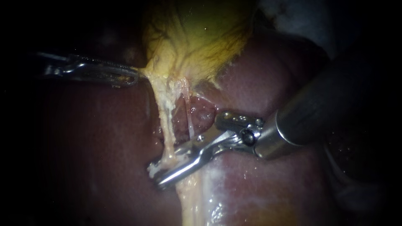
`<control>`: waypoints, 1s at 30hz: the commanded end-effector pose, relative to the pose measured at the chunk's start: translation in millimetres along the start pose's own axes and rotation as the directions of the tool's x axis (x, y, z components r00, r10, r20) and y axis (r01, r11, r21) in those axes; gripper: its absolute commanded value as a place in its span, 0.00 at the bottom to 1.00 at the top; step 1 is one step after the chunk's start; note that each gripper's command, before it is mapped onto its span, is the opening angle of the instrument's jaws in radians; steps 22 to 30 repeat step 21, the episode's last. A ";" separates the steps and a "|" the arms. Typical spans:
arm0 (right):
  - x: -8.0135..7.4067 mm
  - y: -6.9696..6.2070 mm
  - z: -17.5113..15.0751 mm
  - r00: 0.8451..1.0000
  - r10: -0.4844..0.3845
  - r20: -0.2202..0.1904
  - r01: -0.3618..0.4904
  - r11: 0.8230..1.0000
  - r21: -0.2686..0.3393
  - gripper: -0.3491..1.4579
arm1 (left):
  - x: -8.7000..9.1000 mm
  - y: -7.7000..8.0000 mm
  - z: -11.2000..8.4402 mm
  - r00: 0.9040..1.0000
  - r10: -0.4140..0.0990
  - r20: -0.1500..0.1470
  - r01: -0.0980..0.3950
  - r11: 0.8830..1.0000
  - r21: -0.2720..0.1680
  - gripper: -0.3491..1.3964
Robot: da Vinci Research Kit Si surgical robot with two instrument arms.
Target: Clipping second clip left tube
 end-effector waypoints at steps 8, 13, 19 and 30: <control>0.2 0.9 -0.9 1.000 0.015 -0.006 -0.016 1.000 -0.009 0.00 | 0.0 0.0 0.0 1.000 0.000 0.000 0.000 1.000 0.000 0.00; 0.0 0.9 -1.2 1.000 0.015 -0.002 -0.015 1.000 -0.010 0.00 | 0.0 0.0 0.0 1.000 0.000 0.000 0.000 1.000 0.000 0.00; 0.0 0.8 -1.1 1.000 0.015 -0.002 -0.015 1.000 -0.010 0.00 | 0.0 0.1 0.1 1.000 -0.001 0.000 0.001 1.000 -0.001 0.00; -0.1 0.7 -1.2 1.000 0.015 -0.002 -0.015 1.000 -0.009 0.00 | 0.0 0.1 0.1 1.000 -0.001 0.000 0.001 1.000 -0.001 0.00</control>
